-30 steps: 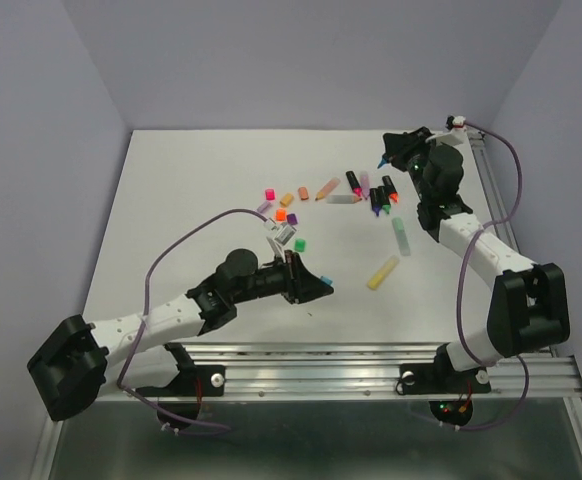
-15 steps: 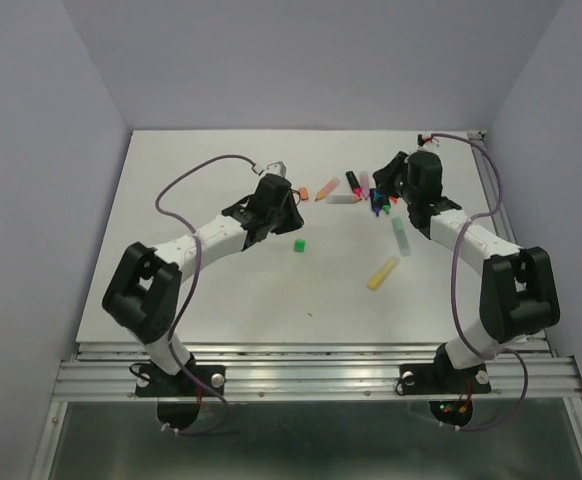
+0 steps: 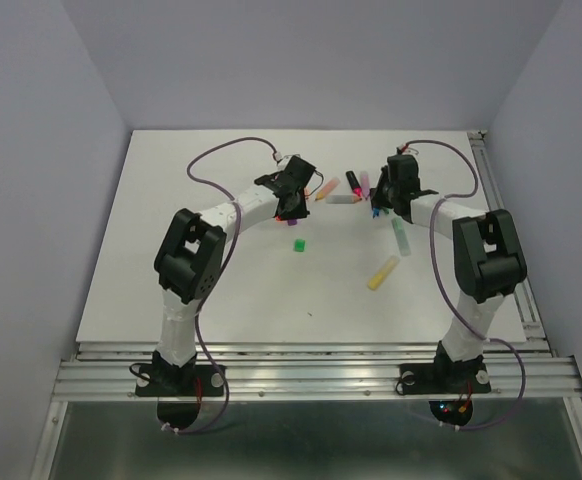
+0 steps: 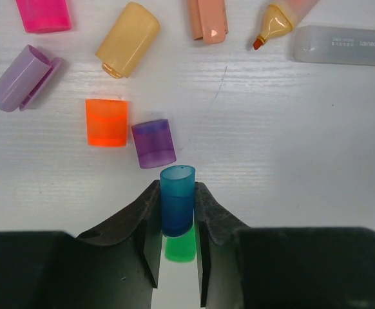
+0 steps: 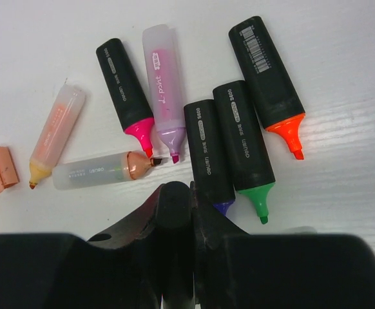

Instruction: Open the pen caps

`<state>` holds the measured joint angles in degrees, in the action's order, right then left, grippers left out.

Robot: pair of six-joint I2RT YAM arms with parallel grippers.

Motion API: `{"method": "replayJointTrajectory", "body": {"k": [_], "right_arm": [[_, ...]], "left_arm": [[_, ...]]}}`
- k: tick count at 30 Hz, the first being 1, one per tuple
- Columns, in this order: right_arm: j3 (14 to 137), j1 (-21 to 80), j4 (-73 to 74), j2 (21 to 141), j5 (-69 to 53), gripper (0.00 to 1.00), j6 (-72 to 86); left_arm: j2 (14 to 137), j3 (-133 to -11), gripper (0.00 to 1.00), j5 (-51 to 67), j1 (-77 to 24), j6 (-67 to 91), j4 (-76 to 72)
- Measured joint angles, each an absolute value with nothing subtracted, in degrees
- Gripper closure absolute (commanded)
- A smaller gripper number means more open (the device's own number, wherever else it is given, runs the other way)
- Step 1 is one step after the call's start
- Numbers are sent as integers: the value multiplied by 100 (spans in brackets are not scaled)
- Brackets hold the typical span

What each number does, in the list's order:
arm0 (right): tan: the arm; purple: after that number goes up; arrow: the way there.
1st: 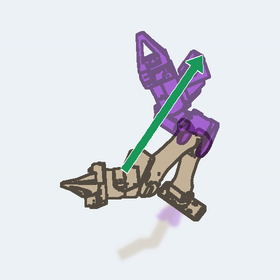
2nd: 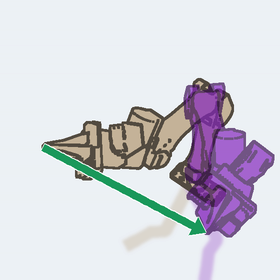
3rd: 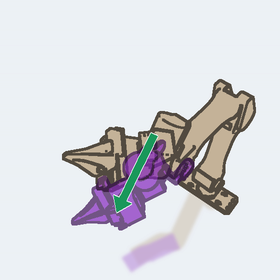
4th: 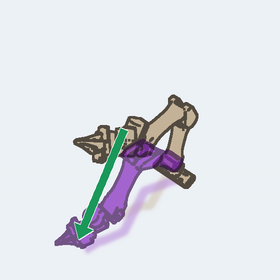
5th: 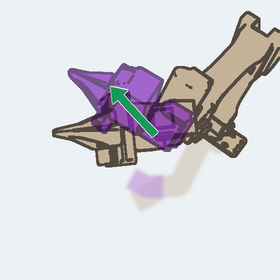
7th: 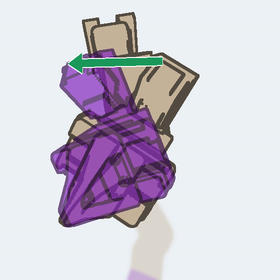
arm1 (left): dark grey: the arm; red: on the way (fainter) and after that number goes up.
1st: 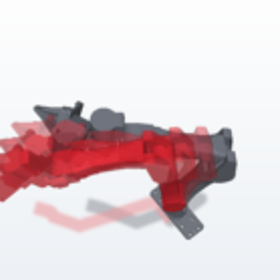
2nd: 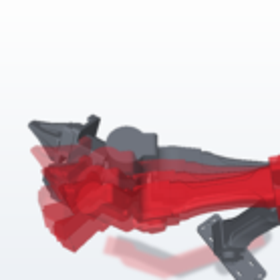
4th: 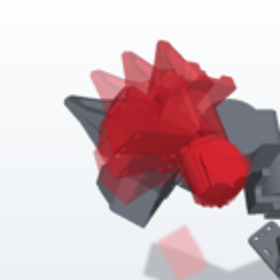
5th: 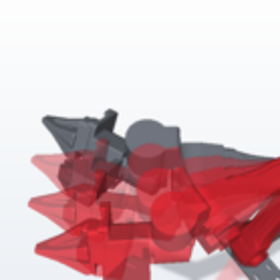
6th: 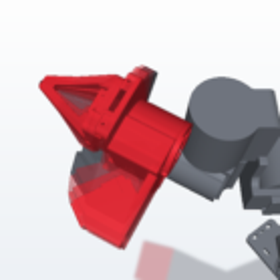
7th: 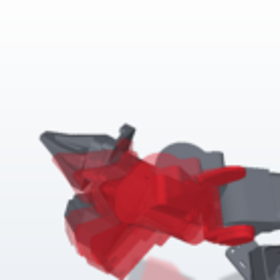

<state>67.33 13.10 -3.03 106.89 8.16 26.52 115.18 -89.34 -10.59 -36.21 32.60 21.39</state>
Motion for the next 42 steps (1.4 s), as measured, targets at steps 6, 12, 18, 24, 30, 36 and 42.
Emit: {"method": "replayJointTrajectory", "body": {"k": [6,12,18,24,30,36,42], "right_arm": [[6987,1310,-301,11002,873,80,2545],[7048,1310,-239,11216,864,77,2550],[7048,1313,-217,11216,838,52,2589],[7048,1315,-207,11209,784,36,2613],[7043,1315,30,10816,751,0,2652],[6744,1315,287,9682,974,0,2650],[6233,1315,816,9201,1507,0,2652]], "left_arm": [[11963,-9341,63,-1063,-3614,3129,2438],[12151,-9686,60,-1070,-3583,3037,2700],[12199,-9915,51,-1052,-3559,2943,2755],[12199,-9915,24,-899,-3553,2877,2786],[11994,-9668,1,-596,-3551,2812,2539],[10812,-8790,1,-327,-3551,2792,2147],[9443,-7599,1,-161,-3551,2862,1341]]}}
